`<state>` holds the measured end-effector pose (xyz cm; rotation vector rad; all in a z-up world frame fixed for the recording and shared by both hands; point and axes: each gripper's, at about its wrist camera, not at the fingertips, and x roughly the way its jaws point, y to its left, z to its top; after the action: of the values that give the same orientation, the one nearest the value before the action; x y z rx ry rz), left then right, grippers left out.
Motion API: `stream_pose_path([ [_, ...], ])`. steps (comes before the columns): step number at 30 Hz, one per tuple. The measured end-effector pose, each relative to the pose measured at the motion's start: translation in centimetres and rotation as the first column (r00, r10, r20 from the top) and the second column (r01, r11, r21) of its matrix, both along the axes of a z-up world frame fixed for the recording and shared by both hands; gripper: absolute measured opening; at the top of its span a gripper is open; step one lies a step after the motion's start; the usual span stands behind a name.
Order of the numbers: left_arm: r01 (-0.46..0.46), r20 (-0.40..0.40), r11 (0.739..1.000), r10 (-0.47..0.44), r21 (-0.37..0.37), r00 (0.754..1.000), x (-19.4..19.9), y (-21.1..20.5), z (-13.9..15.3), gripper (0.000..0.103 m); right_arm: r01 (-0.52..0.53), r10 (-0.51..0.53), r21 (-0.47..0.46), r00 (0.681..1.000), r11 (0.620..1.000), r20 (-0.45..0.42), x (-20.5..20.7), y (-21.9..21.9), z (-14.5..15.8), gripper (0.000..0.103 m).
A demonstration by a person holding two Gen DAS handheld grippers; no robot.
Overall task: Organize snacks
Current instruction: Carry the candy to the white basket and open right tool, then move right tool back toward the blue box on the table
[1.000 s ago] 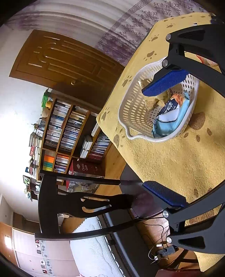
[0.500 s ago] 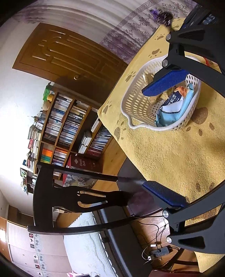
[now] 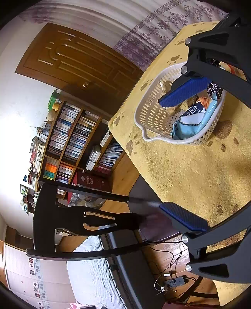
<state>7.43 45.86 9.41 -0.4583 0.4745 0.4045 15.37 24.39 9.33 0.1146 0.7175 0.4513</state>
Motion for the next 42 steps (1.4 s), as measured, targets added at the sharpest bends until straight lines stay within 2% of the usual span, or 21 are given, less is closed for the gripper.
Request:
stream_pose_path([
  [3,0.006,0.001,1.000,-0.006,0.005,1.000,0.0,-0.3,0.0,0.100,0.042,-0.043,0.021,0.999,0.999,0.024,-0.7,-1.2,-0.1,0.070],
  [8,0.012,0.002,1.000,-0.012,0.007,1.000,0.0,-0.4,0.0,0.100,0.103,-0.106,0.034,0.991,0.994,0.082,-1.5,-3.1,0.2,0.079],
  [19,0.021,0.003,1.000,-0.021,0.008,1.000,0.1,-0.8,0.2,0.100,0.243,-0.246,0.053,0.967,0.969,0.061,-2.8,-9.2,0.0,0.079],
  [24,0.024,0.003,1.000,-0.024,0.011,1.000,0.0,-0.8,0.2,0.100,0.344,-0.345,0.033,0.937,0.938,0.044,-2.8,-13.3,-0.7,0.079],
  [28,0.027,0.003,1.000,-0.027,0.013,1.000,0.1,-1.0,0.3,0.100,0.434,-0.434,0.006,0.901,0.901,0.026,-2.7,-17.4,-1.5,0.079],
  [35,0.033,0.003,0.999,-0.033,0.021,0.999,0.1,-1.4,0.4,0.100,0.522,-0.522,-0.023,0.853,0.853,-0.003,-2.6,-22.4,-3.2,0.080],
  [39,0.032,0.003,0.999,-0.032,0.021,0.999,0.1,-1.4,0.4,0.100,0.535,-0.536,-0.044,0.844,0.844,-0.030,-1.9,-23.4,-4.3,0.080],
  [42,0.031,0.003,0.999,-0.031,0.021,1.000,0.1,-1.4,0.4,0.100,0.502,-0.507,-0.072,0.860,0.862,-0.066,-1.1,-23.4,-5.3,0.080],
])
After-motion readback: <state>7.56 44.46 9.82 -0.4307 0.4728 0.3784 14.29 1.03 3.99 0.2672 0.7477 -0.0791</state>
